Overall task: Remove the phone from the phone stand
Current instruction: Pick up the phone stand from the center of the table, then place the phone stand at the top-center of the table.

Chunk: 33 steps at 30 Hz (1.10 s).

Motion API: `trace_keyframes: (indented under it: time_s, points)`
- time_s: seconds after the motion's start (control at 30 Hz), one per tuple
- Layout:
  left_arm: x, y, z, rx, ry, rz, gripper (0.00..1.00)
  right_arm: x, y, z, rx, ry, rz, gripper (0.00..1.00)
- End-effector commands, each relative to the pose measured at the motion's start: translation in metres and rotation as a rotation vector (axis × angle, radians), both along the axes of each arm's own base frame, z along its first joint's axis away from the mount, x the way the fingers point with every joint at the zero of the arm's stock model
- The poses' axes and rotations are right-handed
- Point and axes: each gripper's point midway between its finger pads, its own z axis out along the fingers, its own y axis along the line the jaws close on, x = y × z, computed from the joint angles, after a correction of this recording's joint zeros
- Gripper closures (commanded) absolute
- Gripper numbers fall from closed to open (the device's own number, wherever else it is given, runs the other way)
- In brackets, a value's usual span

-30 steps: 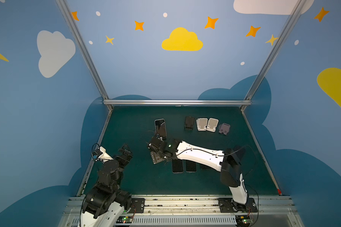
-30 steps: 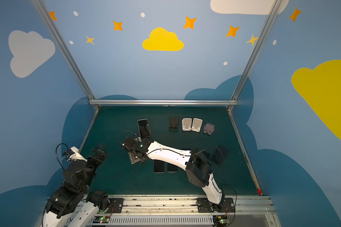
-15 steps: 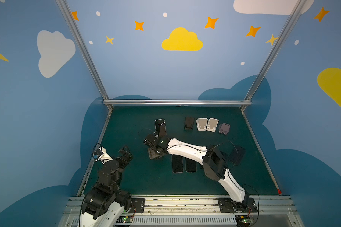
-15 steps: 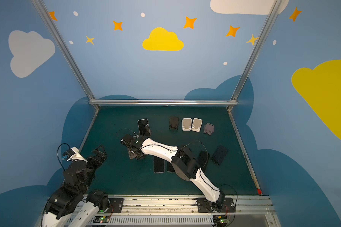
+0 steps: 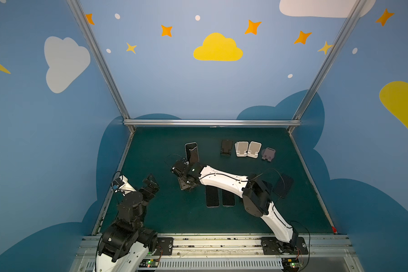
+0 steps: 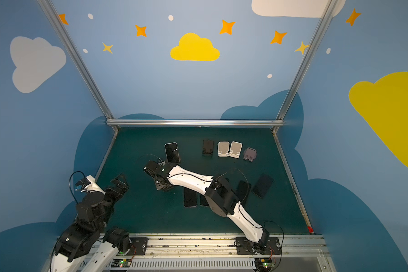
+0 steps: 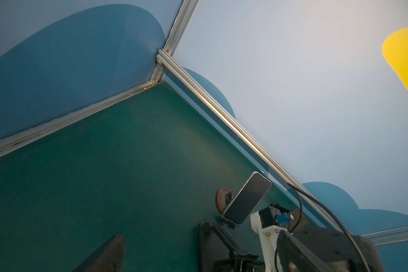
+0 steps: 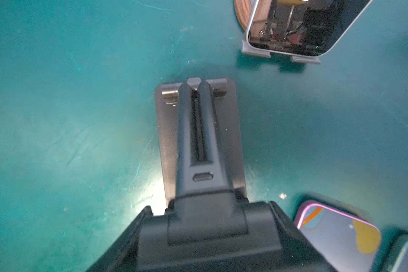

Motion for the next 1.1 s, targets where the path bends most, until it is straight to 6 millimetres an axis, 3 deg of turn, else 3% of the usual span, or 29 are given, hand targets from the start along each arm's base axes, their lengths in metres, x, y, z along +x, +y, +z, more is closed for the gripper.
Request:
trace_keyframes:
  time_s: [0.0,0.33,0.43,0.53,0.7,1.07]
  points:
    - [0.002,0.000,0.001,0.014,-0.004,-0.001,0.00,0.002,-0.006,0.068,0.064,-0.088,0.018,0.43]
    - [-0.001,0.002,0.003,0.014,-0.020,0.003,0.00,0.020,-0.070,0.143,0.063,-0.243,-0.012,0.41]
    - [-0.001,0.003,0.006,0.016,-0.029,0.010,0.00,0.041,-0.091,0.164,0.087,-0.327,-0.073,0.41]
    - [0.000,0.002,0.006,0.009,-0.035,0.003,0.00,0.069,-0.105,0.172,0.111,-0.426,-0.100,0.40]
    - [0.000,0.001,0.006,0.008,-0.032,-0.001,0.00,0.115,-0.116,0.162,0.140,-0.421,-0.160,0.40]
    - [0.004,-0.009,0.006,0.028,-0.016,-0.058,0.00,0.214,-0.116,0.097,0.116,-0.315,-0.274,0.39]
